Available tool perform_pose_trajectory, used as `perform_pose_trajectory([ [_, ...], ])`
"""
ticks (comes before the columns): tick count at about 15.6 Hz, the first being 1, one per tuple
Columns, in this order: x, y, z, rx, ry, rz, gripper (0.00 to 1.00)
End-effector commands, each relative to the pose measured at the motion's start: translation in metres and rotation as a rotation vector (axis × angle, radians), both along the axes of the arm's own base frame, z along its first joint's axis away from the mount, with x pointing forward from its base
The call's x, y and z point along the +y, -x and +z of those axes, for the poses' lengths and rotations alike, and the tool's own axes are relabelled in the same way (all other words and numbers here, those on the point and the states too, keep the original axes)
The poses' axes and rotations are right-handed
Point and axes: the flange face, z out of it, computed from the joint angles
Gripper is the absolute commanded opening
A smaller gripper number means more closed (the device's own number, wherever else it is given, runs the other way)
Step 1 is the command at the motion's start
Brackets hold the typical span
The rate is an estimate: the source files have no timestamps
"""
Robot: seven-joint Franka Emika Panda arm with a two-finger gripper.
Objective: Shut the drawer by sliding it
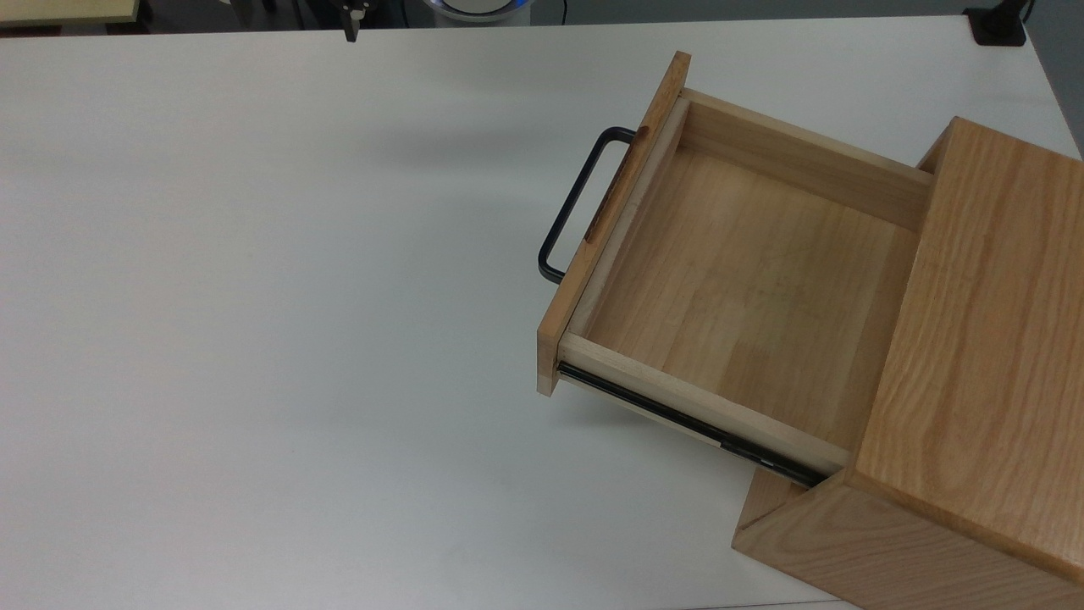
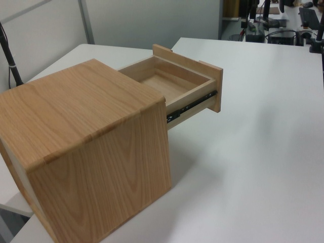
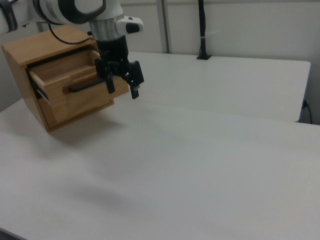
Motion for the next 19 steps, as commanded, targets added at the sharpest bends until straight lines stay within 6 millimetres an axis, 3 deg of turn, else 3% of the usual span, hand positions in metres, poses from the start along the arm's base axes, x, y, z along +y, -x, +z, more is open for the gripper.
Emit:
perform_pose_trajectory([
  [1,-0.0121,0.0131,0.0076,0.030,0.009,-0.002,1.00],
  [19,-0.0061,0.0077,-0.0010,0.050,0.015,0.039,1.00],
])
